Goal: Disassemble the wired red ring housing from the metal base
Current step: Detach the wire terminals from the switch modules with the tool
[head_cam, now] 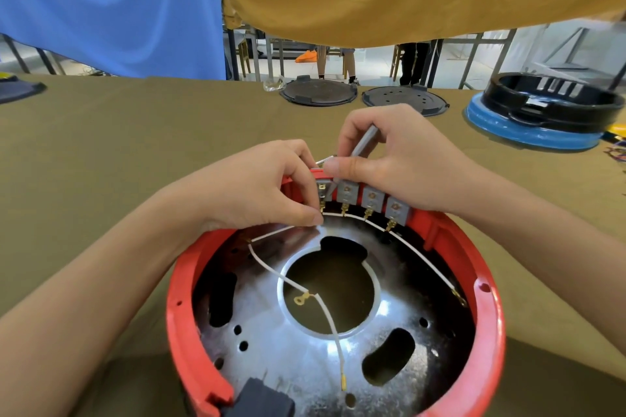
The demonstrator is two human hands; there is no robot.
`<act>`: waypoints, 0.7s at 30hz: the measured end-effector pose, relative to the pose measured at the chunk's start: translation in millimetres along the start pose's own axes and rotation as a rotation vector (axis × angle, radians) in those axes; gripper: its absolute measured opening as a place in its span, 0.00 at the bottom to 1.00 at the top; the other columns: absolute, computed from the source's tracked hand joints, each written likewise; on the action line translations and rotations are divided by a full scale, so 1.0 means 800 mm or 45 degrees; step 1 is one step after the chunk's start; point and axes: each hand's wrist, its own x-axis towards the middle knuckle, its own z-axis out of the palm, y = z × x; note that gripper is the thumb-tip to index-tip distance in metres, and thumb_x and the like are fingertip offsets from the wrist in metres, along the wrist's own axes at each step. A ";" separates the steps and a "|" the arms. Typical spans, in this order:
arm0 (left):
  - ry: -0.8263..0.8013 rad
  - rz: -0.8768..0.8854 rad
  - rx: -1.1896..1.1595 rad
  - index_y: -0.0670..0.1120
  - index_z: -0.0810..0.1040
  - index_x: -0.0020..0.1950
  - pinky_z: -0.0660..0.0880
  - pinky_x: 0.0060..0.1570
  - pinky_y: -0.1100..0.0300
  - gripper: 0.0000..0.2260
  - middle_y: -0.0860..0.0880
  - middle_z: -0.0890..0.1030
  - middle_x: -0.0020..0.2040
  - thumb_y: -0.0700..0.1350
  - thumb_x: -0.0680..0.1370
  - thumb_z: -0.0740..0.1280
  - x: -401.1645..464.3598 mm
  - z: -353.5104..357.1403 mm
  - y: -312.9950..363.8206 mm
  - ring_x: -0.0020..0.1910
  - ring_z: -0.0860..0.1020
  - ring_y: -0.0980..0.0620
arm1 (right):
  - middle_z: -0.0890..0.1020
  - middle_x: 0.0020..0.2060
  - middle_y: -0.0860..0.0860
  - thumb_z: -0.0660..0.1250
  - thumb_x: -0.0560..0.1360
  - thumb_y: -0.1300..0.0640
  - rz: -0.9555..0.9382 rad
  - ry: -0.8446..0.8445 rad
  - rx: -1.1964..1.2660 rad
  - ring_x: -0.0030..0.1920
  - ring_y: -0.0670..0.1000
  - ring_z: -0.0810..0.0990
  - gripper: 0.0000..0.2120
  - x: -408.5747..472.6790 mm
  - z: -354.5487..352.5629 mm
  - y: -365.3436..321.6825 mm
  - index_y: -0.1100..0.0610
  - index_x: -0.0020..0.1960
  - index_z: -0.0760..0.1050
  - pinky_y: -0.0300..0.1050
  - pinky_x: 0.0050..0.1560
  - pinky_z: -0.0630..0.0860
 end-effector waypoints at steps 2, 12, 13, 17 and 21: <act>0.004 0.004 0.010 0.56 0.85 0.36 0.73 0.55 0.53 0.04 0.59 0.73 0.48 0.48 0.69 0.77 0.000 0.000 -0.001 0.48 0.76 0.59 | 0.82 0.34 0.51 0.72 0.72 0.45 0.039 -0.008 0.022 0.38 0.53 0.80 0.11 -0.001 0.002 -0.001 0.51 0.39 0.76 0.52 0.44 0.78; -0.011 -0.004 0.012 0.58 0.85 0.35 0.73 0.58 0.50 0.05 0.59 0.74 0.51 0.50 0.69 0.77 0.002 0.000 -0.001 0.52 0.76 0.59 | 0.84 0.33 0.50 0.71 0.75 0.46 0.224 -0.215 0.156 0.35 0.51 0.80 0.13 0.014 -0.015 -0.004 0.54 0.39 0.77 0.54 0.48 0.79; -0.009 -0.007 0.015 0.58 0.85 0.36 0.73 0.58 0.50 0.04 0.59 0.74 0.51 0.50 0.69 0.77 0.002 0.000 -0.001 0.52 0.76 0.59 | 0.85 0.34 0.51 0.71 0.75 0.46 0.221 -0.208 0.159 0.36 0.53 0.81 0.13 0.014 -0.014 -0.004 0.54 0.39 0.77 0.54 0.49 0.79; 0.014 -0.016 0.046 0.57 0.85 0.36 0.73 0.57 0.53 0.03 0.60 0.75 0.51 0.49 0.69 0.76 0.001 0.001 -0.001 0.50 0.77 0.59 | 0.80 0.31 0.43 0.72 0.75 0.48 0.075 -0.048 0.051 0.33 0.41 0.77 0.11 -0.002 -0.011 -0.003 0.52 0.39 0.76 0.38 0.39 0.73; 0.053 -0.005 0.107 0.55 0.85 0.35 0.73 0.56 0.57 0.04 0.60 0.76 0.52 0.50 0.69 0.76 0.001 0.003 -0.002 0.49 0.77 0.63 | 0.81 0.35 0.46 0.72 0.74 0.50 -0.043 0.147 0.049 0.37 0.44 0.79 0.09 -0.037 -0.014 -0.002 0.54 0.41 0.76 0.33 0.37 0.73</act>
